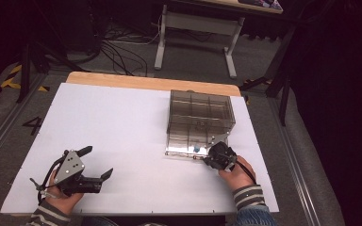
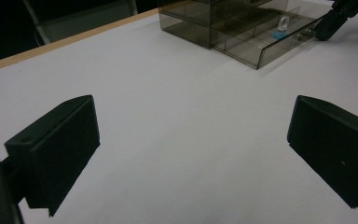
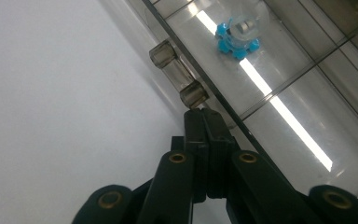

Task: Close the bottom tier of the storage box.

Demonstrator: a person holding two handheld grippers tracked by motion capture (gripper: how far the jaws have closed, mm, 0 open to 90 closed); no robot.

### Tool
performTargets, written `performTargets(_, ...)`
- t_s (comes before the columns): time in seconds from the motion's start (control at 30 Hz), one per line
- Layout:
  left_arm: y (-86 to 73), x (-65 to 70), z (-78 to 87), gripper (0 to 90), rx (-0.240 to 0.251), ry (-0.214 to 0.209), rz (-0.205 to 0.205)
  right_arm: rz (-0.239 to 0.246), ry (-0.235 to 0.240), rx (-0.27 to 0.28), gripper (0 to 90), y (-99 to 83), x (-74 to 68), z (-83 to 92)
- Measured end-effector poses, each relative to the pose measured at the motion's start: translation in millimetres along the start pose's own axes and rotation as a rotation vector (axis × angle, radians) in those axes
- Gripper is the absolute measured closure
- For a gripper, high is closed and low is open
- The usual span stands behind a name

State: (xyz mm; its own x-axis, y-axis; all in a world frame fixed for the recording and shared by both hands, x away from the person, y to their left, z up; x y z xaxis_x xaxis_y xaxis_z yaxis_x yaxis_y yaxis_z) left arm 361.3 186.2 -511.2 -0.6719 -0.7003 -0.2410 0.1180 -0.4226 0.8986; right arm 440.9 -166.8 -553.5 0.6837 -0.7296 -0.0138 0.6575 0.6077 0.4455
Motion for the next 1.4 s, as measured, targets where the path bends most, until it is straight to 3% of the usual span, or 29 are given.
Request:
performTargets(0.33,0.3,-0.4,0.2,2.9,0.002,0.002,0.0,-0.004,-0.005,0.004,90.0,1.5,1.4,-0.3)
performTargets(0.83,-2.5,-1.7,4.4,2.9,-0.003,0.012,0.006,-0.064,-0.031,0.065,90.0,13.4,12.5,-3.0)
performTargets(1.4,-10.0,-5.2,16.9,2.9,-0.016,0.051,0.029,-0.116,-0.099,0.125,90.0,32.5,34.1,-12.3)
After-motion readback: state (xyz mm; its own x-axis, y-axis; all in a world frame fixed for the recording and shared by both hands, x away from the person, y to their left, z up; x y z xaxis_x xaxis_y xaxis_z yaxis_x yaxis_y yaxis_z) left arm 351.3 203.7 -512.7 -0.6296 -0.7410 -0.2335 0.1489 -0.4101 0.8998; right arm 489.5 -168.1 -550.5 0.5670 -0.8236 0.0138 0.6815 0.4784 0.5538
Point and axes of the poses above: each handheld gripper's, and its own axes: z roughly backward along the jaws, y roughly out of its top, x roughly to its right, the point moved 10 cm from there along -z, roughly forward along the jaws, and after that the axes turned 11 degrees about -z, right-handed, at the moved point
